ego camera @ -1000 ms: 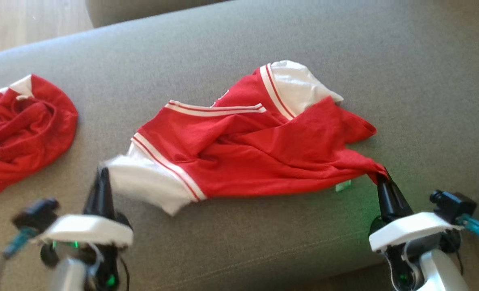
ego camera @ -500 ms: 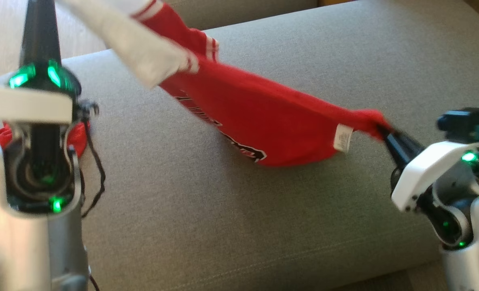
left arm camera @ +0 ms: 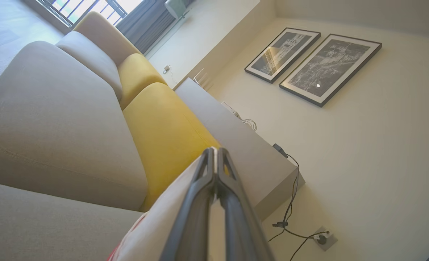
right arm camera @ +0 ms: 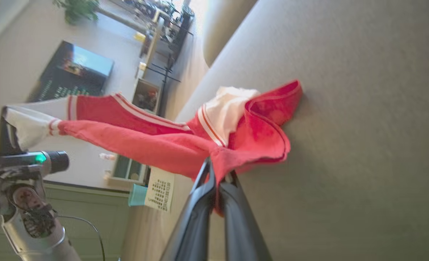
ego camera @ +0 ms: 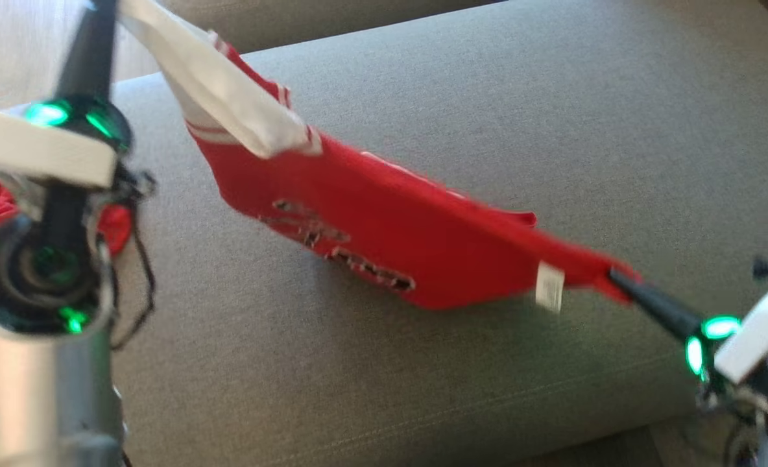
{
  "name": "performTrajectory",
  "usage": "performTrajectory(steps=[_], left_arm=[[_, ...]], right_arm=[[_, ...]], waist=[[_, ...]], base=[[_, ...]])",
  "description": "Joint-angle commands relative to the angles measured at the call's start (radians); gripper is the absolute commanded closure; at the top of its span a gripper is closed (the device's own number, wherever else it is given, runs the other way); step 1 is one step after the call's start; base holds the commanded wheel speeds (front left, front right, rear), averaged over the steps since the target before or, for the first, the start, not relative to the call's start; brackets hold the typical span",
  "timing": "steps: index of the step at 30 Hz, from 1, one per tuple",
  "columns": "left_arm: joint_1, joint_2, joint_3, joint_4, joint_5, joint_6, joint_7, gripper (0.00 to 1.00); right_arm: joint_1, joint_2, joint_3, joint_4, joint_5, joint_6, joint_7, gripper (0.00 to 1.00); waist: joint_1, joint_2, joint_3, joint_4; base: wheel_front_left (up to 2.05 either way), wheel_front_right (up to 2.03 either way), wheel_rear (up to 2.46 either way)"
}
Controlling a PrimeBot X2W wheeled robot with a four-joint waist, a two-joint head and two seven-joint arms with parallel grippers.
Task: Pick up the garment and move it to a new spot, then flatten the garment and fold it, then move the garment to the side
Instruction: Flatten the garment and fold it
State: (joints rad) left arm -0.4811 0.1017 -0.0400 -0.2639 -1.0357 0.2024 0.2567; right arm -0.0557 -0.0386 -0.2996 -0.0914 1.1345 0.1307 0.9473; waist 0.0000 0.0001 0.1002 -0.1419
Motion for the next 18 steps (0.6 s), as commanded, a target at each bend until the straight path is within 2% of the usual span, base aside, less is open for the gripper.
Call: performTrajectory(steps=[1, 4, 6, 8, 11, 12, 14, 18], left_arm=[[-0.083, 0.037, 0.047, -0.027, -0.006, 0.002, 0.006, 1.00], [-0.189, 0.041, 0.083, 0.036, -0.035, 0.011, 0.008, 1.00], [-0.288, 0.038, 0.096, 0.101, -0.057, -0.005, 0.003, 1.00], [-0.396, 0.063, 0.097, 0.196, -0.032, -0.017, -0.014, 1.00], [-0.579, 0.090, 0.077, 0.348, 0.020, -0.085, -0.078, 1.00], [-0.645, 0.085, 0.077, 0.397, 0.025, -0.124, -0.115, 1.00], [-0.772, 0.106, 0.063, 0.504, 0.077, -0.202, -0.205, 1.00], [-1.012, 0.147, 0.026, 0.695, 0.194, -0.291, -0.387, 1.00]], right_arm=[[-0.078, -0.012, 0.019, -0.029, 0.010, 0.000, -0.014, 1.00], [-0.229, -0.012, 0.015, 0.058, 0.036, 0.000, -0.080, 1.00], [-0.358, -0.012, 0.019, 0.133, 0.020, 0.000, -0.117, 1.00], [-0.512, -0.012, 0.025, 0.221, -0.017, 0.000, -0.159, 1.00], [-0.775, -0.012, 0.048, 0.375, -0.080, 0.000, -0.261, 1.00], [-0.863, -0.012, 0.059, 0.418, -0.108, 0.000, -0.313, 1.00], [-1.026, -0.012, 0.095, 0.488, -0.156, 0.000, -0.425, 1.00], [-1.315, -0.012, 0.173, 0.624, -0.235, 0.000, -0.714, 1.00]], waist=[[0.0000, -0.0001, -0.001, -0.001], [0.0000, -0.0001, 0.011, 0.000], [0.0000, -0.0001, 0.031, 0.000], [0.0000, -0.0001, 0.062, -0.001], [0.0000, -0.0001, 0.124, -0.003], [0.0000, -0.0001, 0.146, -0.001], [0.0000, -0.0001, 0.196, 0.005], [0.0000, -0.0001, 0.293, 0.003]], base=[[0.00, 0.00, 0.00], [0.00, 0.00, 0.00], [0.00, 0.00, 0.00], [0.00, 0.00, 0.00], [0.00, 0.00, 0.00], [0.00, 0.00, 0.00], [0.00, 0.00, 0.00], [0.00, 0.00, 0.00]])
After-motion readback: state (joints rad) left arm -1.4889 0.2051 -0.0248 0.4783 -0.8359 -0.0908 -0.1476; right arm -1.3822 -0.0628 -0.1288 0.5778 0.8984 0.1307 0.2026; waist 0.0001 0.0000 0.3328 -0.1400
